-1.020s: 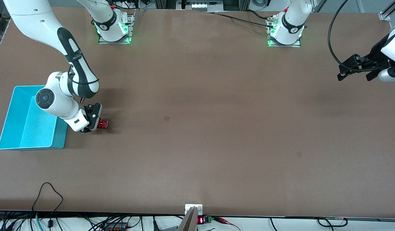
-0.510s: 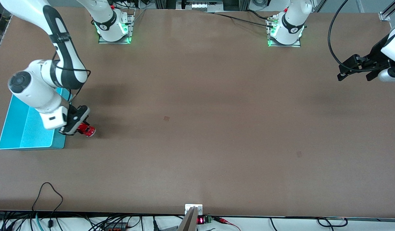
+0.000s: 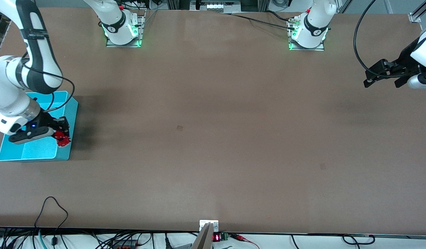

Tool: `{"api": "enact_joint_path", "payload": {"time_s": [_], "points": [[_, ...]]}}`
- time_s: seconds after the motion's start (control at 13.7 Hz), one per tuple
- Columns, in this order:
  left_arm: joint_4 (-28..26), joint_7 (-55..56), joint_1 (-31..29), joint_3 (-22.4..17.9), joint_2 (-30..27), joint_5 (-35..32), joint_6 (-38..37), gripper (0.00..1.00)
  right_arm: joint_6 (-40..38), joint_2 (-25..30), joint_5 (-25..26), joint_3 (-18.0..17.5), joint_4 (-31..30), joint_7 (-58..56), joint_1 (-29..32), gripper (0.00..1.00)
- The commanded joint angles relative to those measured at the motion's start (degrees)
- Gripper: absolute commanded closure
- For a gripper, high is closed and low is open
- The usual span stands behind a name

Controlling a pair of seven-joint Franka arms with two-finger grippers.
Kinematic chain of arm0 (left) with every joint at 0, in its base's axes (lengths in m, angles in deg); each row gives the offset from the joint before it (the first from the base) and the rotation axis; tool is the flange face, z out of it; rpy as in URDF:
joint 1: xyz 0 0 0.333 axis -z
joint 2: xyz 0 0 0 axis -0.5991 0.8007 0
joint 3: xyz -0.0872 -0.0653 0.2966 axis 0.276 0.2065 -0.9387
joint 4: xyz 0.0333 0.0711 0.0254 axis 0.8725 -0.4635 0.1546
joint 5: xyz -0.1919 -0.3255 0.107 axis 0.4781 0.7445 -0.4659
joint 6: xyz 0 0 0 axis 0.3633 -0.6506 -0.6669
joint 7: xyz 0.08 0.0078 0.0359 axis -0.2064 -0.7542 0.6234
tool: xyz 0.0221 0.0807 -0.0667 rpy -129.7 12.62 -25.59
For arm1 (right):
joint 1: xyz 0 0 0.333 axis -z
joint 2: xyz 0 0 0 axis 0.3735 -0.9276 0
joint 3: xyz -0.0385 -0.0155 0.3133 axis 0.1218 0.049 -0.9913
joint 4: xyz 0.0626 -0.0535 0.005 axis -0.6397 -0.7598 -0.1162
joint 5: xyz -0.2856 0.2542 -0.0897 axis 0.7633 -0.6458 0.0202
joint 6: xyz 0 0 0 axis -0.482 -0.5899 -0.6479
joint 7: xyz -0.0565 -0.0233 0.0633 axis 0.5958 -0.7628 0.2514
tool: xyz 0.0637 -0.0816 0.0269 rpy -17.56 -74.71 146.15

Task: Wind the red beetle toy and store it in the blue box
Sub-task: 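Lift the red car with the right gripper into the cyan box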

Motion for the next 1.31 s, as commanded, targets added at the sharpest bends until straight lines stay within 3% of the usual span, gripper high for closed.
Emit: {"api": "enact_joint_path", "payload": {"time_s": [0.0, 0.29, 0.51, 1.17, 1.24], "points": [[2.1, 0.6, 0.5, -0.2, 0.9, -0.4, -1.1, 0.0, -1.4, -2.9, -2.6, -0.9, 2.4, 4.1, 3.9, 1.0], [2.1, 0.6, 0.5, -0.2, 0.9, -0.4, -1.1, 0.0, -3.9, -6.5, -1.6, -0.8, 5.5, 3.4, 10.3, 1.0], [2.1, 0.6, 0.5, -0.2, 0.9, -0.4, -1.1, 0.0, -4.0, -7.4, 1.3, -0.7, 5.6, 3.2, 10.9, 1.0], [2.1, 0.6, 0.5, -0.2, 0.9, -0.4, -1.1, 0.0, 1.8, -15.3, 1.8, -0.7, 5.4, 1.0, 13.9, 1.0], [2.1, 0.6, 0.5, -0.2, 0.9, -0.4, -1.1, 0.0, 2.0, -16.2, 1.5, -0.7, 5.3, 1.0, 13.9, 0.94]]}}
